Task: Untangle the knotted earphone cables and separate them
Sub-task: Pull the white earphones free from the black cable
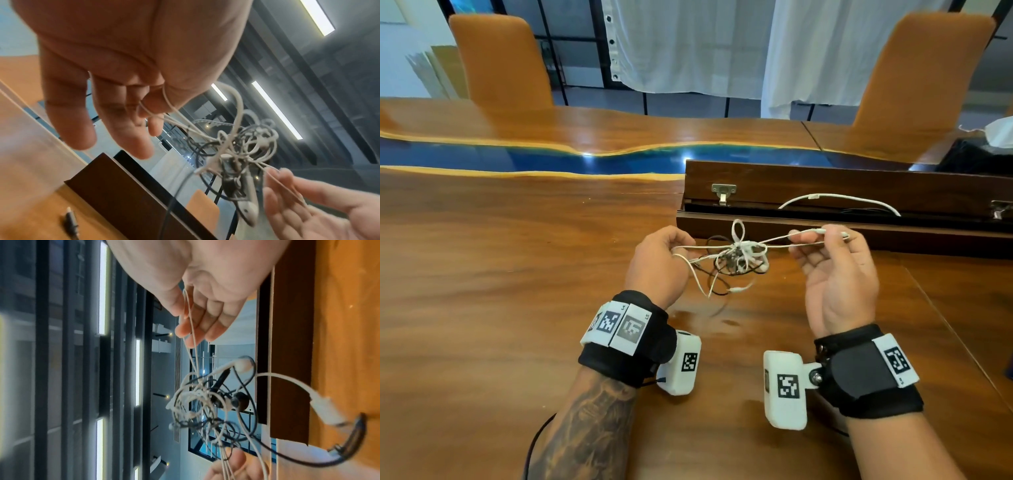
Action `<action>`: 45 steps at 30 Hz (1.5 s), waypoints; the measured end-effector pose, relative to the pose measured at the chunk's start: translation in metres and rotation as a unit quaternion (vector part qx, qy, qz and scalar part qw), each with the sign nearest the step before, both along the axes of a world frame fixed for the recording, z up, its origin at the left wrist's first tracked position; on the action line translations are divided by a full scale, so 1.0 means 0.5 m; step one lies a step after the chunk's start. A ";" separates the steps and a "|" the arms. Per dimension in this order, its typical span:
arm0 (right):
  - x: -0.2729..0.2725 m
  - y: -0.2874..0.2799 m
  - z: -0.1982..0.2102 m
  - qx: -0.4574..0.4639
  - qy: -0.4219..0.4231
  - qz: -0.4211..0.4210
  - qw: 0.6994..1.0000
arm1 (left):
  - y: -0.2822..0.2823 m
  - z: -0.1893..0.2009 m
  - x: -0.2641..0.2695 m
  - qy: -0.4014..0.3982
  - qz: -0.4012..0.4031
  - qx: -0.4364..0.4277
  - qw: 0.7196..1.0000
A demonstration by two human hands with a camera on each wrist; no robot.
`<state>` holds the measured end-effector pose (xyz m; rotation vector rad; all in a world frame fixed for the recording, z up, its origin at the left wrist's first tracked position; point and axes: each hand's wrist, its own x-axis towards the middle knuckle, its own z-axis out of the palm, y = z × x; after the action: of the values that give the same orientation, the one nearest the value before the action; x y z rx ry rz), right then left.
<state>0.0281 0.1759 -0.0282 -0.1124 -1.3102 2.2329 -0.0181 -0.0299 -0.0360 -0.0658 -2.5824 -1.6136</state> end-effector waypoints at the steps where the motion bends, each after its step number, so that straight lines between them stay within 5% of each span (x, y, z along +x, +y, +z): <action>1: 0.001 0.007 0.003 -0.020 0.005 0.008 1.000 | -0.004 0.003 0.000 -0.012 0.004 0.020 1.000; 7: 0.008 0.003 -0.005 0.119 -0.090 0.085 0.985 | 0.024 0.035 0.026 -0.071 -0.063 0.197 0.976; 13: 0.006 -0.014 -0.024 0.360 -0.135 0.093 0.918 | 0.036 0.043 0.035 -0.049 -0.120 0.263 0.956; 18: 0.001 -0.013 -0.044 0.403 -0.147 0.234 0.873 | 0.043 0.046 0.042 -0.003 -0.142 0.304 0.942; 21: 0.000 -0.010 -0.049 0.442 -0.143 0.242 0.852 | 0.042 0.050 0.042 0.002 -0.133 0.346 0.929; 29: 0.002 -0.010 -0.035 0.369 -0.162 0.172 0.899 | 0.037 0.048 0.031 0.016 -0.119 0.433 0.893; 34: 0.009 -0.020 -0.034 0.371 -0.136 0.242 0.886 | 0.042 0.046 0.030 0.022 -0.114 0.441 0.890; 37: 0.008 -0.020 -0.036 0.384 -0.122 0.210 0.891 | 0.044 0.046 0.027 0.015 -0.104 0.432 0.896; 41: 0.003 -0.013 -0.034 0.351 -0.095 0.146 0.920 | 0.036 0.029 0.017 0.034 -0.093 0.238 0.966; 45: 0.002 -0.008 -0.031 0.334 -0.086 0.114 0.932 | 0.027 0.021 0.011 0.016 -0.108 0.119 0.987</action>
<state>0.0290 0.1720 -0.0434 0.1047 -2.2027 1.8504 -0.0127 -0.0163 -0.0254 -0.3615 -2.4091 -1.9641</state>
